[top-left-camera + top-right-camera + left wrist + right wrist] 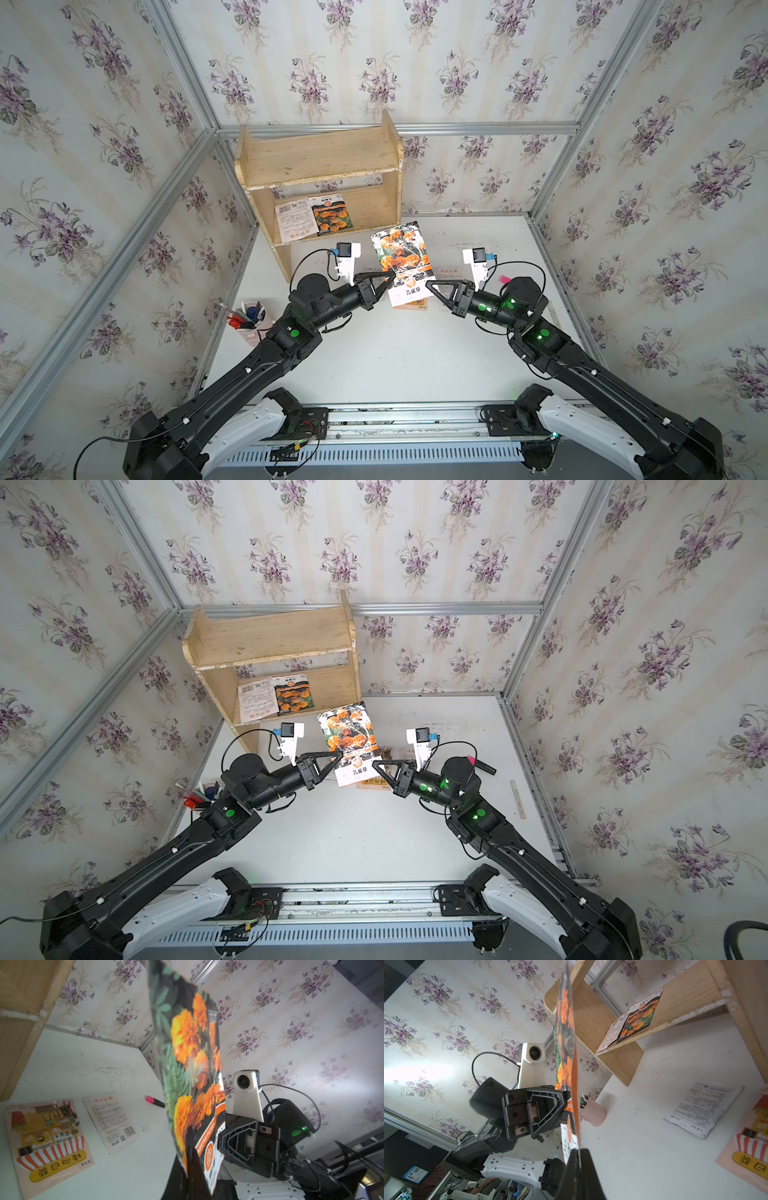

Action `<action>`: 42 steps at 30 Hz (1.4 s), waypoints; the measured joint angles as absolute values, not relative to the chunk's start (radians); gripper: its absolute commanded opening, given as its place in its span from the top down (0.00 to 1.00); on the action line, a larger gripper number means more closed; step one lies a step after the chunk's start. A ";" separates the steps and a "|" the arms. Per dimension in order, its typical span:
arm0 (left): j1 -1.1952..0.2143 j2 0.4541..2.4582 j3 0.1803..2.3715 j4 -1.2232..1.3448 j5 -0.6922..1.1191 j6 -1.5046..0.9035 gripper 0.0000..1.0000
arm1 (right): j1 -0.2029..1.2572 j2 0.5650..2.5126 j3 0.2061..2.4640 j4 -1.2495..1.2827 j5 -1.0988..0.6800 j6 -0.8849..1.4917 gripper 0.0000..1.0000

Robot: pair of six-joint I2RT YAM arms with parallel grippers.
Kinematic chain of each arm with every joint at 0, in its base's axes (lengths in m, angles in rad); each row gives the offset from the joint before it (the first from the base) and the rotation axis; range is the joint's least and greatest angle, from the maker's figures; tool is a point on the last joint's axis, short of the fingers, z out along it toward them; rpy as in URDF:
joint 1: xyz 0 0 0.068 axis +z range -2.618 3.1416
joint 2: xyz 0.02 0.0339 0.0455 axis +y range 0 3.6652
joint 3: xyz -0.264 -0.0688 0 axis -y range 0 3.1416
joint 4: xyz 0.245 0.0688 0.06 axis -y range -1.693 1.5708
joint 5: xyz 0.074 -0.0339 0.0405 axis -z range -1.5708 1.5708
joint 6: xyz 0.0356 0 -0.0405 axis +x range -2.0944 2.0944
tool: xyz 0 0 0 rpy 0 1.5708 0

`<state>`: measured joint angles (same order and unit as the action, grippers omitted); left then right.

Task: Take the seed bag off the shelf
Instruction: Pick up the seed packet from the shelf, then place the seed packet at the center of the board.

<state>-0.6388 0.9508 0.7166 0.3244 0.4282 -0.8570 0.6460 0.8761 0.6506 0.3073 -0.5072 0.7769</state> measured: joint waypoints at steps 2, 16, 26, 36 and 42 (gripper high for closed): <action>-0.641 0.951 0.719 0.323 0.427 -0.863 1.00 | 0.646 0.876 0.651 0.298 -0.505 0.776 0.73; -0.680 0.968 0.726 0.190 0.459 -0.855 1.00 | 0.646 0.736 0.808 -0.161 -0.276 0.560 0.00; -0.859 1.109 0.656 0.264 0.332 -0.894 1.00 | 0.646 0.609 0.961 -0.662 -0.133 0.433 0.00; -1.008 1.357 0.670 0.429 0.174 -0.984 1.00 | 0.646 0.526 1.001 -0.968 -0.072 0.453 0.00; -1.087 1.520 0.745 0.481 0.126 -1.041 1.00 | 0.646 0.501 1.038 -1.076 -0.033 0.478 0.00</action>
